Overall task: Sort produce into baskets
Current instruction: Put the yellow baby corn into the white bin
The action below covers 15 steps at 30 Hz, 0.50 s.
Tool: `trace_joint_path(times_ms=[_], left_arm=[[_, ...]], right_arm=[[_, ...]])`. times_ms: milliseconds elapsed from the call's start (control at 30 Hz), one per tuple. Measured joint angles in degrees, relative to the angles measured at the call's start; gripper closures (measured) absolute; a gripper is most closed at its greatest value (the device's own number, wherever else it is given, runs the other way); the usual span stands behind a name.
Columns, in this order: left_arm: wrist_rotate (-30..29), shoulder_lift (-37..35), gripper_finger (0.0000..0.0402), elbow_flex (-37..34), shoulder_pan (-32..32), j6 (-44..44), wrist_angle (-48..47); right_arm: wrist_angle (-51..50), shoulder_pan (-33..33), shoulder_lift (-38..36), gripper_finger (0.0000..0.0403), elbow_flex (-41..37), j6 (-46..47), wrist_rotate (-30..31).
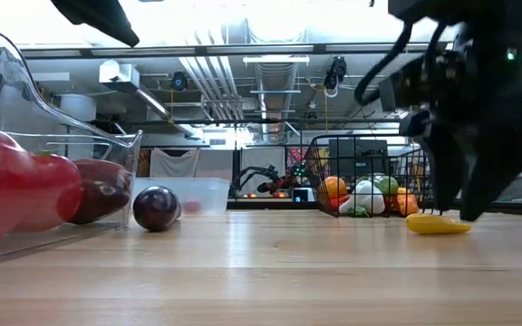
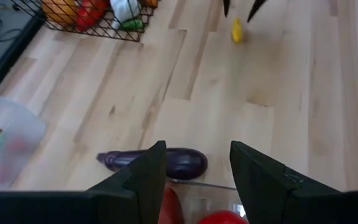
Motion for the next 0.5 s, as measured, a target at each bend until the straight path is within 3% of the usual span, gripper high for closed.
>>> trace_joint_path(times_ms=[300,500], left_arm=[[-3.09,0.00,0.0241,0.00,0.00,0.61,0.06],[-3.79,0.00,0.0241,0.00,0.00,0.62,0.12]], right_arm=[[0.98,0.02,4.34,0.0221,0.13,-0.56,0.15],[1.35,0.00,4.20,0.0269,0.13,-0.57,-0.97]])
